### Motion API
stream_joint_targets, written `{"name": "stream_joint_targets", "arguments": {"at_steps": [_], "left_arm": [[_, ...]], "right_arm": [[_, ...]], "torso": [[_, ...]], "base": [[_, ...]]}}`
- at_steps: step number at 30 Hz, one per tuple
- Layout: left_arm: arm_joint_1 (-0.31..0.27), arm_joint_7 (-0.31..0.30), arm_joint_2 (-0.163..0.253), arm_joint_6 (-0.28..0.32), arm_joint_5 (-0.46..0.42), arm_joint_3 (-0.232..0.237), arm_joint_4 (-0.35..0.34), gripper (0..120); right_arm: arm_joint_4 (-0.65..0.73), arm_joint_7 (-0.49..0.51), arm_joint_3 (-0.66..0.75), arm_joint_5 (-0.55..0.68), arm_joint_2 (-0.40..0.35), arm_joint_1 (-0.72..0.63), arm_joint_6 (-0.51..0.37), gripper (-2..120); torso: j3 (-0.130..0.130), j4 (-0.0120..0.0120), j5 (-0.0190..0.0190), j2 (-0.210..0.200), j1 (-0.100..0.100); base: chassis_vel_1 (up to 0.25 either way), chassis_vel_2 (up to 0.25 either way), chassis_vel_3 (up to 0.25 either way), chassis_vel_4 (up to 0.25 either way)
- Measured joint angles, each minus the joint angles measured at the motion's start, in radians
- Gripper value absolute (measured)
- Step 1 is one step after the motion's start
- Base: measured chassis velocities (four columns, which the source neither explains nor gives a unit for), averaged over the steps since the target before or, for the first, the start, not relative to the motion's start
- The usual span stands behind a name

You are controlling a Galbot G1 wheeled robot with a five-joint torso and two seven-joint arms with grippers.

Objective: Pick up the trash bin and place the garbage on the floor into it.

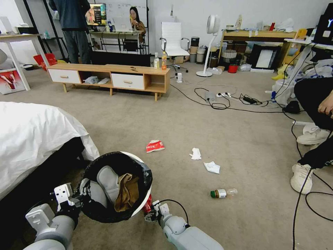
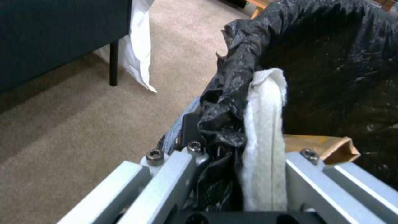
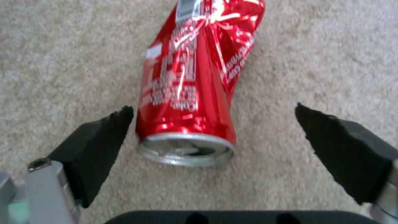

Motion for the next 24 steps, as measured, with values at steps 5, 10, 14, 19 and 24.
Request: {"name": "stream_joint_targets", "arguments": {"at_steps": [5,10,14,19,24], "left_arm": [[-0.001,0.002,-0.003,-0.002,0.006,0.003,0.000,6],[-0.006,0.003,-0.004,-0.002,0.007,0.005,0.002,6],[-0.009,0.003,-0.004,-0.002,0.007,0.007,0.006,6],[-0.010,0.004,-0.004,-0.003,0.007,0.009,0.008,6],[-0.011,0.005,-0.004,-0.004,0.007,0.008,0.009,6]], "right_arm": [[0.001,-0.025,0.000,-0.005,0.004,0.006,0.002,76],[0.004,-0.034,0.003,-0.005,0.001,0.005,0.004,59],[0.005,-0.038,0.009,-0.004,-0.001,0.000,0.006,42],[0.008,-0.038,0.012,-0.004,-0.003,-0.005,0.008,33],[0.013,-0.038,0.015,-0.002,-0.006,-0.003,0.009,21]], "torso": [[0.000,0.0000,0.0000,0.000,0.000],[0.000,0.0000,-0.0001,0.000,0.000],[0.000,0.0000,0.0000,0.000,0.000],[0.000,-0.0002,0.0000,0.000,0.000],[0.000,0.0000,0.0000,0.000,0.000]], "base": [[0.000,0.000,0.000,0.000],[0.000,0.000,0.000,0.000],[0.000,0.000,0.000,0.000],[0.000,0.000,0.000,0.000],[0.000,0.000,0.000,0.000]]}}
